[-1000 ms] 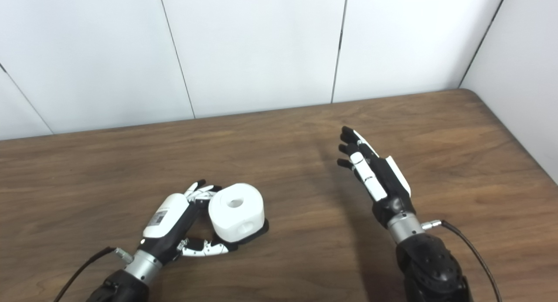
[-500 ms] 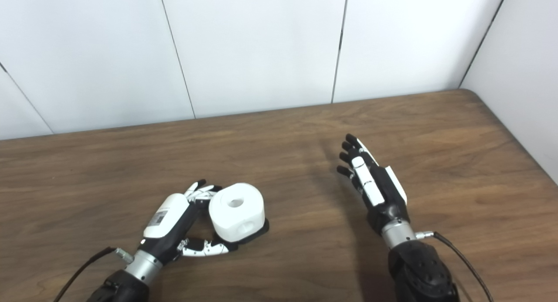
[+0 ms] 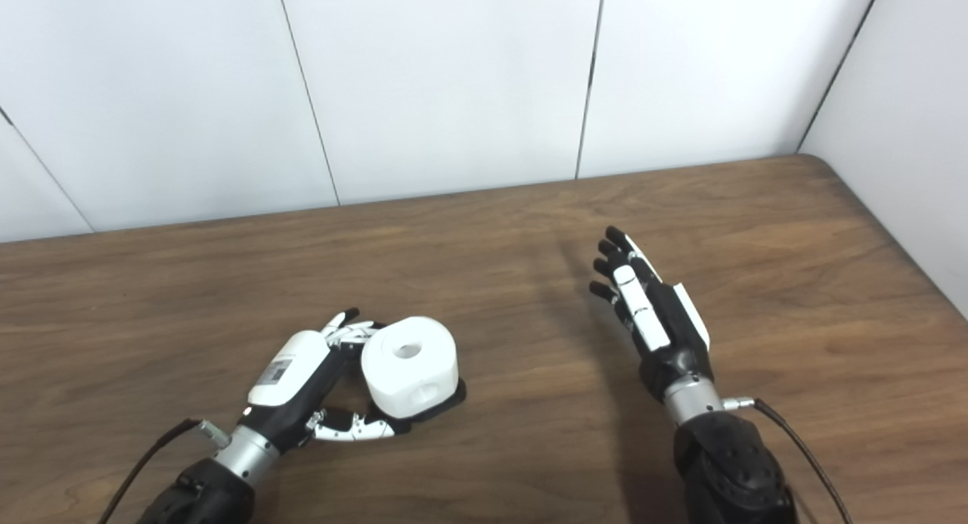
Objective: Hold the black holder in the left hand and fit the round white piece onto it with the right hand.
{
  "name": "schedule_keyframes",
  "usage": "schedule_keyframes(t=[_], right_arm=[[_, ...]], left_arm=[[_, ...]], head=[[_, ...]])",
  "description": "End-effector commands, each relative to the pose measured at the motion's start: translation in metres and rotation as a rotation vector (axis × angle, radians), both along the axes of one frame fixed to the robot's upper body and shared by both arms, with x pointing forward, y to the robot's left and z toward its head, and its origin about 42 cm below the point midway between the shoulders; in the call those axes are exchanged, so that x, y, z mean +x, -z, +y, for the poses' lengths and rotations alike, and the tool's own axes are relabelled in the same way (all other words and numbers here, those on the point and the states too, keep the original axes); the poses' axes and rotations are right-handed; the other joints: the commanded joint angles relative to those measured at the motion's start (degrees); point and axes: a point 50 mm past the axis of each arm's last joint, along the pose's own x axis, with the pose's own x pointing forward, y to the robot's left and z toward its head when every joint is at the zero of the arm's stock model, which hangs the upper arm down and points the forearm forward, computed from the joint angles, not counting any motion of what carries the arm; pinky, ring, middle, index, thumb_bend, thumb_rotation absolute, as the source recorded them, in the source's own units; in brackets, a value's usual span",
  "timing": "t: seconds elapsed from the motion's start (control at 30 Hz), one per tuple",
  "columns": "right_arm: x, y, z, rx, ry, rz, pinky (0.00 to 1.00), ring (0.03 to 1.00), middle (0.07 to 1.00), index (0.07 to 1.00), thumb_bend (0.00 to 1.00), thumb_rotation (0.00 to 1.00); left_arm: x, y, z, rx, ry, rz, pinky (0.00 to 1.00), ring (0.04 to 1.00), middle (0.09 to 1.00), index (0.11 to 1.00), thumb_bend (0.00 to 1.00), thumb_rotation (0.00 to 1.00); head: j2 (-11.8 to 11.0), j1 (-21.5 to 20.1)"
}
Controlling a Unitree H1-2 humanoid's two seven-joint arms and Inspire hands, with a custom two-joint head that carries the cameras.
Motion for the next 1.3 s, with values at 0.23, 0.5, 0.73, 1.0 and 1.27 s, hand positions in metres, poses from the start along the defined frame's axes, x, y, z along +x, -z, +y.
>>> schedule_keyframes(t=[0.23, 0.5, 0.73, 1.0, 1.27], right_arm=[[0.01, -0.03, -0.002, -0.005, 0.014, -0.102, 0.84, 0.899, 0.925, 0.927, 0.23, 0.79], [0.012, -0.034, 0.0, -0.004, 0.011, -0.125, 0.84, 0.9, 0.923, 0.922, 0.24, 0.79], [0.013, -0.033, 0.004, 0.007, 0.02, -0.12, 0.82, 0.888, 0.913, 0.912, 0.23, 0.74], [0.014, -0.03, 0.007, 0.015, 0.018, -0.118, 0.83, 0.89, 0.913, 0.914, 0.24, 0.73], [0.014, -0.025, 0.008, 0.029, 0.019, -0.115, 0.82, 0.887, 0.908, 0.909, 0.24, 0.72]], left_arm=[[0.011, -0.005, 0.012, 0.177, 0.026, 0.096, 0.98, 0.926, 0.877, 0.739, 1.0, 0.29], [0.014, -0.007, 0.022, 0.187, 0.04, 0.148, 0.95, 0.944, 0.915, 0.827, 1.0, 0.27], [0.017, -0.011, 0.031, 0.187, 0.04, 0.165, 0.93, 0.953, 0.939, 0.913, 1.0, 0.28], [0.023, -0.019, 0.059, 0.18, 0.027, 0.211, 0.97, 0.995, 0.992, 0.987, 1.0, 0.29], [0.024, -0.022, 0.087, 0.149, -0.017, 0.25, 1.0, 1.0, 0.999, 1.0, 1.0, 0.21]], head=[[0.2, 0.1], [0.3, 0.1], [0.4, 0.3], [0.3, 0.6], [-0.1, 1.1]])
